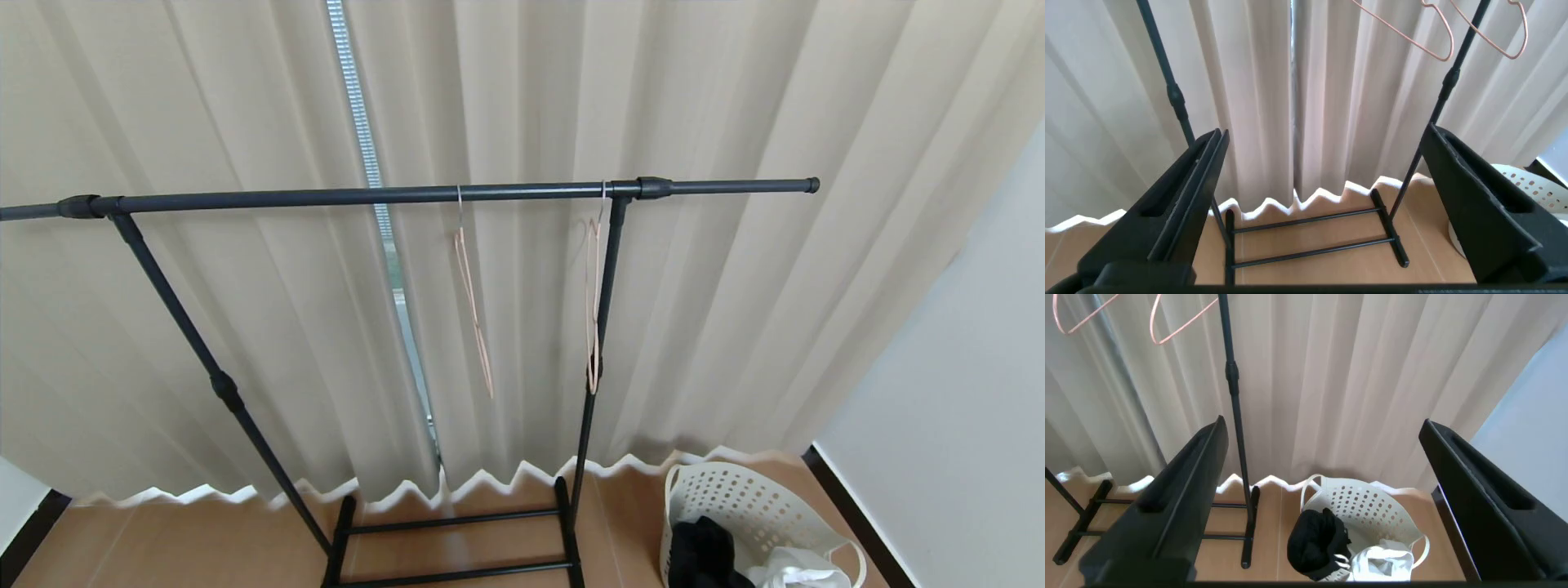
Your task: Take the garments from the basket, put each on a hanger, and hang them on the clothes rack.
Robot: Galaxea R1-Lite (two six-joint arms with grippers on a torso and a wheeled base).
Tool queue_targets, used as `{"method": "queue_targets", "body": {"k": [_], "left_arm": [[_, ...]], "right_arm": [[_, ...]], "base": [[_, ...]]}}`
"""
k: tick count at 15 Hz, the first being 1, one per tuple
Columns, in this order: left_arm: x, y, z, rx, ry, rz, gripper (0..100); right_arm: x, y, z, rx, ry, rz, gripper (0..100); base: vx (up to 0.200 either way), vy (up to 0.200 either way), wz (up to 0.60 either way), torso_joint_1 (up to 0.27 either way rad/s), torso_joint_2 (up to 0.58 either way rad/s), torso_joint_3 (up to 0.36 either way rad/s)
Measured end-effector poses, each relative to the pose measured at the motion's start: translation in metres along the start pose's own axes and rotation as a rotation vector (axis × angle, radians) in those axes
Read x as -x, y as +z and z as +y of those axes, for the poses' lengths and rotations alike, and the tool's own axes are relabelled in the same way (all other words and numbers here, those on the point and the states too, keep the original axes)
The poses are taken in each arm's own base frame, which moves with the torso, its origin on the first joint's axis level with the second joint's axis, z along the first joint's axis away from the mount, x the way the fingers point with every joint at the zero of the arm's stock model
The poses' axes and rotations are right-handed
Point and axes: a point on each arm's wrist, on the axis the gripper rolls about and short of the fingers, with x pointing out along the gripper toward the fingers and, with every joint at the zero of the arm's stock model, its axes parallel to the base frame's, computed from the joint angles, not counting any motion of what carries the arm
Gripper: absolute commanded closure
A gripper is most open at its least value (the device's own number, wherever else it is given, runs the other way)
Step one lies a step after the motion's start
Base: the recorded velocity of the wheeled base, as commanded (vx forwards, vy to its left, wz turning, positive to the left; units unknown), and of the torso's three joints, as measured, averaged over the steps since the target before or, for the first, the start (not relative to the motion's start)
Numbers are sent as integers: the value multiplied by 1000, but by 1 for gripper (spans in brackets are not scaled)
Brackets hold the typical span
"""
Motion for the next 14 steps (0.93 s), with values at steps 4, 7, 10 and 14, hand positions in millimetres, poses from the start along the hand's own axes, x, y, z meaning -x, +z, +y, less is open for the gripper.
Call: {"method": "queue_targets", "body": {"k": [4,7,10,14], "left_arm": [[0,0,0,0,0,0,0],[0,0,0,0,0,0,0],[0,0,0,0,0,0,0],[0,0,0,0,-19,4,0]], "right_arm": [[0,0,0,3,0,0,0],[0,0,0,0,0,1,0],[0,0,-1,1,-23,0,0],[0,0,-1,14,-55,1,0]], "base": [[0,0,0,0,0,0],[0,0,0,0,0,0],[0,0,0,0,0,0],[0,0,0,0,0,0]]}}
